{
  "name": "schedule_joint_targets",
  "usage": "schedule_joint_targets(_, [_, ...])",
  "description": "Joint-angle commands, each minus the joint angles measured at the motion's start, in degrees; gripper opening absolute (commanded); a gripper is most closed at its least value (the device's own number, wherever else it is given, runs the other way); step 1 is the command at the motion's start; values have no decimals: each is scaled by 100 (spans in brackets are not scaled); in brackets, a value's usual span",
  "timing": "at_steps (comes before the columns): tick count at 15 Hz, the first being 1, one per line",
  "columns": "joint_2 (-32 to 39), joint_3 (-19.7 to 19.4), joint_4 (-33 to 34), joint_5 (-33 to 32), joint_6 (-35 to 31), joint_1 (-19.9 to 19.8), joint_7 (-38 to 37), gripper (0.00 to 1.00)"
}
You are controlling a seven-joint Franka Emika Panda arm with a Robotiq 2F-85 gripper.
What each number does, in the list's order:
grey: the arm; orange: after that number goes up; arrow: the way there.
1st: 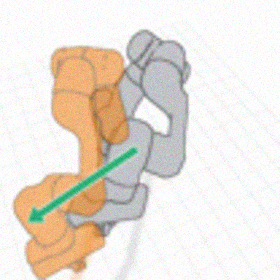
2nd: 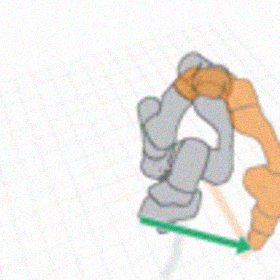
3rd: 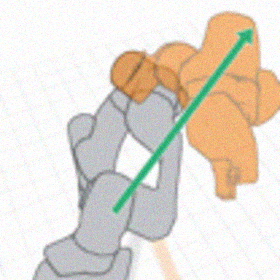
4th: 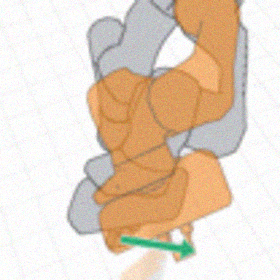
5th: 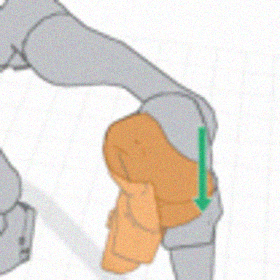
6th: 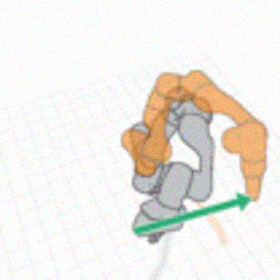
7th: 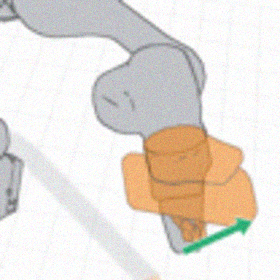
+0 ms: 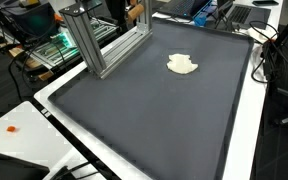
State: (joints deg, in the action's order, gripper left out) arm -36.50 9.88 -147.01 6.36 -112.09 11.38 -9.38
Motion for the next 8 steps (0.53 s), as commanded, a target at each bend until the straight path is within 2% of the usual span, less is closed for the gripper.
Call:
schedule_joint_targets(1, [-448, 112, -314, 148, -49, -10, -199, 34])
schedule_joint_targets(8, [-659, 222, -547, 331, -196, -29, -587, 34])
